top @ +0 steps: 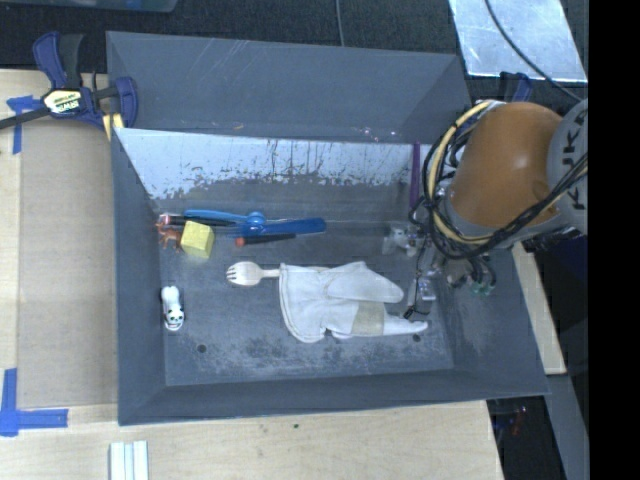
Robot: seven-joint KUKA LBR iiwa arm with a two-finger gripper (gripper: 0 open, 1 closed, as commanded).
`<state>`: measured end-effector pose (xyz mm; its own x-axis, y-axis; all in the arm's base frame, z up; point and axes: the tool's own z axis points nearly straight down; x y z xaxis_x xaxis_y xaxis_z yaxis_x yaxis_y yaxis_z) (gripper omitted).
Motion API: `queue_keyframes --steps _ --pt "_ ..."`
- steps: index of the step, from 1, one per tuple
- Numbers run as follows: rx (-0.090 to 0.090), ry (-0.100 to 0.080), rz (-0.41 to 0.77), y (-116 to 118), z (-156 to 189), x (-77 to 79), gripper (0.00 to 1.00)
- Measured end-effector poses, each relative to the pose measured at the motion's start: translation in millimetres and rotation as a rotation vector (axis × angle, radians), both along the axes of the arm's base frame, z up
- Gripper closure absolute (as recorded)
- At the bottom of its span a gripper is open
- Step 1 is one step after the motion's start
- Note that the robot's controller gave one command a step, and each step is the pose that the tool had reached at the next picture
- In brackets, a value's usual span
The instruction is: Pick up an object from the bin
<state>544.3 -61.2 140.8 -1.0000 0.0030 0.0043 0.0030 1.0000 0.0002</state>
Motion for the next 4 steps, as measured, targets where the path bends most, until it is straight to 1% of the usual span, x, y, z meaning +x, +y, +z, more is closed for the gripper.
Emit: queue_keyframes --steps 1,2,3,4 --pt "-0.001 -0.008 0.002 0 4 2.1 0.00" --pt "-0.001 -0.012 -0.256 -4 -39 18.1 0.00" --pt "-0.002 -0.011 -0.056 6 -50 30.6 0.00" --pt "-0.001 -0.009 -0.066 1 -55 21.6 0.00"
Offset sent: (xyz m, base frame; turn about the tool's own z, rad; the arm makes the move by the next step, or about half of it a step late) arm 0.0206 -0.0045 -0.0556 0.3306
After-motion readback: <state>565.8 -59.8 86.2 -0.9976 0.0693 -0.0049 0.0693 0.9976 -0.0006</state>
